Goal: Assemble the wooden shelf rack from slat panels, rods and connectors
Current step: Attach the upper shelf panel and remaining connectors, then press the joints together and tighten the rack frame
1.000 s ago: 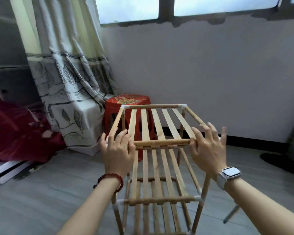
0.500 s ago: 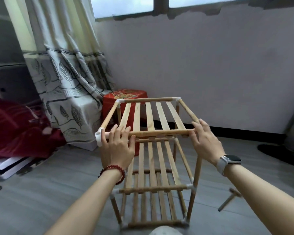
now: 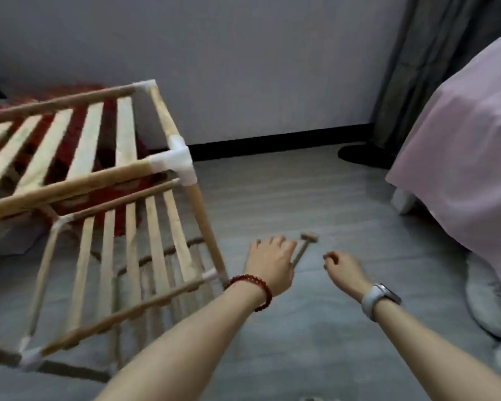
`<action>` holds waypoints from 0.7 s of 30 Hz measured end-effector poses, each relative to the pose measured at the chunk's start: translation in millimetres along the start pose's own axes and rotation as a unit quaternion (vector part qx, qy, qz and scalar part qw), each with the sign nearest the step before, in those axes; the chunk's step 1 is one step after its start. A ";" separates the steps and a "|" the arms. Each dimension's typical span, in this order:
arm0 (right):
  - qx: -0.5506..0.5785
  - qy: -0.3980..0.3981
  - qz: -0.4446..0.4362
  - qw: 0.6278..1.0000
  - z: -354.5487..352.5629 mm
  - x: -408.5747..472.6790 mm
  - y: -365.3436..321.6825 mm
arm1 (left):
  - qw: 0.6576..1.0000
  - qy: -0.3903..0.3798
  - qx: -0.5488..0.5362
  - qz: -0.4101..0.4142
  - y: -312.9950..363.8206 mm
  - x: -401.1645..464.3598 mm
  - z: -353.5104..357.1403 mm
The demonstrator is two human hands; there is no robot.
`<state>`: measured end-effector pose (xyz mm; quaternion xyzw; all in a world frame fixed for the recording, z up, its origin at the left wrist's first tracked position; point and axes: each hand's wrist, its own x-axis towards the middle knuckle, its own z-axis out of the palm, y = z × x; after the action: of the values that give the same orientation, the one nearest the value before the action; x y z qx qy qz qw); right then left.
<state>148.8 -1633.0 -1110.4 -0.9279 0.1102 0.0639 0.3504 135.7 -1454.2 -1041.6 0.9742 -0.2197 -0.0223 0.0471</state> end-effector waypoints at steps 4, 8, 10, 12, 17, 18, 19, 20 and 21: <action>-0.049 -0.051 0.052 0.996 59.7 54.0 57.8 | 0.993 -0.056 0.002 -0.107 -10.2 63.0 71.4; -0.055 -0.078 0.068 0.993 122.3 117.8 71.0 | 0.988 -0.059 0.009 -0.143 -27.6 97.5 131.9; -0.068 -0.097 0.073 0.990 152.9 140.6 78.2 | 0.984 -0.071 0.006 -0.166 -37.4 104.3 159.2; -0.131 -0.101 0.050 0.985 177.5 154.2 85.2 | 0.979 -0.082 0.009 -0.184 -48.0 104.2 180.5; -0.149 -0.113 0.071 0.980 201.2 155.4 91.2 | 0.971 -0.113 0.024 -0.208 -63.9 101.4 193.2; -0.115 -0.117 0.103 0.981 196.1 150.2 91.2 | 0.971 -0.110 0.022 -0.210 -62.6 99.4 187.4; -0.066 -0.119 0.132 0.982 190.6 145.5 91.5 | 0.971 -0.110 0.020 -0.210 -61.4 98.3 180.9; -0.005 -0.117 0.158 0.980 182.6 142.0 90.3 | 0.973 -0.102 0.019 -0.205 -59.6 97.8 172.2; 0.058 -0.110 0.176 0.976 170.3 137.9 85.7 | 0.977 -0.088 0.022 -0.195 -56.1 97.7 160.3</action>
<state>253.7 -1604.4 -1319.1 -0.8593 0.2360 0.2202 0.3967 237.5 -1459.0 -1209.0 0.9933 -0.0295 -0.1115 0.0010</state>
